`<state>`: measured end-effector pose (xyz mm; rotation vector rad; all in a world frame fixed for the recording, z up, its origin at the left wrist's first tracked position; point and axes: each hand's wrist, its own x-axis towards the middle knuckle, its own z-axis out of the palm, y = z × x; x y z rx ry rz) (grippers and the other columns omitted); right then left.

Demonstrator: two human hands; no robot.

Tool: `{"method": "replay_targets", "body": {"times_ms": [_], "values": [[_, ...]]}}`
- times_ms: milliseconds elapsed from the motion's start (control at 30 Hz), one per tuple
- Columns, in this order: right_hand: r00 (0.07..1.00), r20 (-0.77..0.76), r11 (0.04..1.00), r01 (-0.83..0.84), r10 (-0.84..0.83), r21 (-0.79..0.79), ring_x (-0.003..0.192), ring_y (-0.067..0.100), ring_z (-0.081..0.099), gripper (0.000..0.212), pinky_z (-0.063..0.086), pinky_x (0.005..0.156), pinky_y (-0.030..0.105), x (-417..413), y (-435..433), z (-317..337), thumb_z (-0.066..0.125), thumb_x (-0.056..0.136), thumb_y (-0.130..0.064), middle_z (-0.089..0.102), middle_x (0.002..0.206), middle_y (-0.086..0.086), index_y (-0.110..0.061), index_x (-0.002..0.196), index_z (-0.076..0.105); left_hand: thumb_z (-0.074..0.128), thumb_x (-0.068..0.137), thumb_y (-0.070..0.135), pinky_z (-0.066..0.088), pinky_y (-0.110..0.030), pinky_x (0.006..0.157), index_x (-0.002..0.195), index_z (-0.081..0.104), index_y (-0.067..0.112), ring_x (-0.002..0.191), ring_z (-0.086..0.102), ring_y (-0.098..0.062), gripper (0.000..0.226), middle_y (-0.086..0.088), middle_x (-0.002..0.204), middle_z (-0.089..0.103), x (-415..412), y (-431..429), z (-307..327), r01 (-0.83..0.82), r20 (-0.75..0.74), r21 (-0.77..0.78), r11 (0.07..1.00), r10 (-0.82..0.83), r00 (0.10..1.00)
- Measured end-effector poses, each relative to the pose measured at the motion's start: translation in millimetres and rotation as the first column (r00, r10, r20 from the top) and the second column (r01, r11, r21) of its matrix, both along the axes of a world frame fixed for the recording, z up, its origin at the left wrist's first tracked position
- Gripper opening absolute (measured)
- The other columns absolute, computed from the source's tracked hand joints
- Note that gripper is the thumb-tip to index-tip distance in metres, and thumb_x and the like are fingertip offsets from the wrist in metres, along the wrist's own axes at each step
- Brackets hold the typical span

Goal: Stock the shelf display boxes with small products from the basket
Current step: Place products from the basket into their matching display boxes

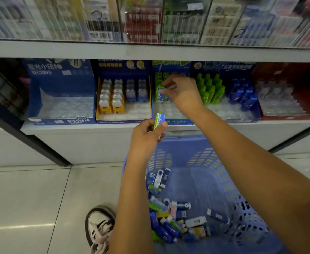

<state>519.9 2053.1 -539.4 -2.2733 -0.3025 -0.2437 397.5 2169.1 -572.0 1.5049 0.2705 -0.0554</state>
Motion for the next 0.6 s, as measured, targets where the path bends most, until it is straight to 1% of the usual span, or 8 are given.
{"method": "replay_targets", "body": {"times_ms": [133, 200, 267, 300, 367, 433, 533, 600], "values": [[1.000, 0.002, 0.999, 0.006, -0.006, -0.034, 0.069, 0.001, 0.053, 0.019, 0.042, 0.062, -0.003, 4, 0, -4, 0.072, 0.081, -0.016, 0.060, 0.084, -0.007, -0.009, 0.098, 0.068, 0.063, 0.090, 0.024, 0.050, -0.011, 0.059, 0.102, 0.066, 0.009, 0.056, 0.059, 0.005, 0.020, -0.001, 0.075, 0.061, 1, 1, -2, -0.005, -0.006, 0.015, 1.000, 0.005, 1.000], [1.000, -0.009, 0.999, -0.007, 0.007, -0.038, 0.072, 0.003, 0.056, 0.018, 0.049, 0.071, 0.008, 5, 0, -6, 0.072, 0.081, -0.016, 0.065, 0.087, -0.004, -0.009, 0.097, 0.069, 0.064, 0.090, 0.024, 0.050, -0.011, 0.058, 0.100, 0.066, 0.011, 0.056, 0.059, 0.004, 0.017, 0.000, 0.075, 0.061, 1, 1, -2, -0.014, -0.007, 0.014, 1.000, 0.014, 1.000], [1.000, 0.011, 0.997, -0.017, 0.018, -0.078, 0.082, 0.010, 0.060, 0.017, 0.051, 0.081, 0.024, 3, 2, -9, 0.073, 0.080, -0.014, 0.068, 0.097, 0.005, -0.007, 0.096, 0.072, 0.064, 0.090, 0.024, 0.050, -0.011, 0.058, 0.099, 0.067, 0.011, 0.057, 0.060, 0.004, 0.016, 0.001, 0.074, 0.062, 2, 1, -3, -0.022, -0.007, 0.013, 1.000, 0.022, 1.000], [0.999, 0.043, 0.994, -0.010, 0.015, -0.112, 0.087, 0.013, 0.058, 0.017, 0.049, 0.082, 0.024, 1, 1, -11, 0.073, 0.079, -0.014, 0.065, 0.103, 0.009, -0.006, 0.095, 0.073, 0.064, 0.089, 0.024, 0.050, -0.011, 0.059, 0.100, 0.067, 0.011, 0.058, 0.061, 0.003, 0.017, 0.001, 0.073, 0.062, 2, 1, -3, -0.026, -0.009, 0.012, 1.000, 0.026, 1.000], [0.995, 0.104, 0.992, 0.013, 0.000, -0.128, 0.091, 0.015, 0.052, 0.017, 0.042, 0.079, 0.017, -3, -1, -16, 0.073, 0.079, -0.014, 0.057, 0.108, 0.013, -0.006, 0.094, 0.074, 0.064, 0.089, 0.026, 0.051, -0.013, 0.061, 0.098, 0.067, 0.011, 0.062, 0.063, 0.000, 0.018, 0.002, 0.072, 0.062, 2, -1, -3, -0.035, -0.007, 0.021, 0.999, 0.035, 0.999], [0.995, 0.100, 0.992, 0.014, -0.002, -0.122, 0.094, 0.019, 0.054, 0.018, 0.039, 0.080, 0.014, -9, -5, -17, 0.071, 0.082, -0.014, 0.054, 0.110, 0.015, -0.006, 0.098, 0.074, 0.066, 0.088, 0.027, 0.052, -0.016, 0.065, 0.099, 0.067, 0.011, 0.066, 0.065, -0.003, 0.019, 0.001, 0.073, 0.065, 2, -3, -2, -0.051, 0.007, 0.029, 0.998, 0.051, 0.999], [0.999, 0.042, 0.992, -0.014, 0.020, -0.123, 0.104, 0.023, 0.054, 0.027, 0.043, 0.091, 0.021, -18, -9, -10, 0.068, 0.085, -0.017, 0.051, 0.118, 0.015, -0.009, 0.111, 0.069, 0.069, 0.085, 0.025, 0.054, -0.016, 0.065, 0.102, 0.067, 0.012, 0.066, 0.066, -0.003, 0.021, 0.001, 0.076, 0.069, 1, -8, 1, -0.108, 0.040, 0.020, 0.994, 0.107, 0.993], [0.999, -0.043, 0.999, -0.028, 0.026, -0.036, 0.094, 0.018, 0.058, 0.031, 0.049, 0.086, 0.028, -28, -11, 2, 0.067, 0.086, -0.023, 0.057, 0.111, 0.009, -0.012, 0.115, 0.065, 0.072, 0.083, 0.024, 0.054, -0.018, 0.067, 0.098, 0.066, 0.015, 0.071, 0.066, -0.008, 0.019, -0.002, 0.081, 0.071, 0, -12, 3, -0.154, 0.072, 0.032, 0.988, 0.152, 0.986]]}}
